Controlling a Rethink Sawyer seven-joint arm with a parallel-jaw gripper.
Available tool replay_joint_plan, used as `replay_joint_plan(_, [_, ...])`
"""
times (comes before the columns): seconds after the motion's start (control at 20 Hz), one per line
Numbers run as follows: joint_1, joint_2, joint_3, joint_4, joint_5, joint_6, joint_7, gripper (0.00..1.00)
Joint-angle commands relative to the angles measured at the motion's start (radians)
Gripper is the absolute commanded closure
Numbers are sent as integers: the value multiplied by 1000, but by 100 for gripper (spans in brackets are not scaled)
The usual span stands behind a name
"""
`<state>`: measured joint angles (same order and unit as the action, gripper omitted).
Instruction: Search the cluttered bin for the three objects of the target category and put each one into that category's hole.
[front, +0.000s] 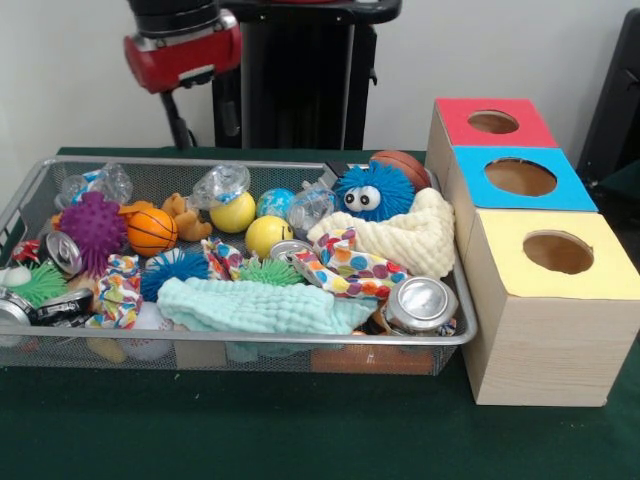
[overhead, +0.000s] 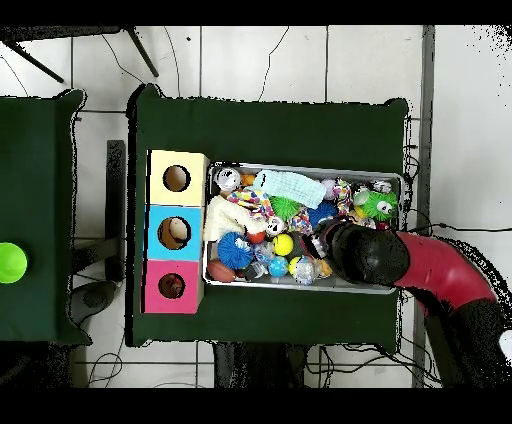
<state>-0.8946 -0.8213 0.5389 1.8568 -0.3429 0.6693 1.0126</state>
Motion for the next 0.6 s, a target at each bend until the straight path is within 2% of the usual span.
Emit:
replay_joint_plan(0.05, [-47, 57, 59, -173, -110, 190, -251, 0])
replay_joint_plan(0.15, [-58, 63, 59, -182, -156, 196, -292, 0])
replay_joint_plan(0.3, [-65, 82, 47, -191, -200, 182, -280, 0])
replay_joint_plan(0.5, [-33, 108, -28, -200, -261, 151, -130, 0])
replay_joint_plan(0.6, [-51, 121, -23, -188, -290, 130, -152, 0])
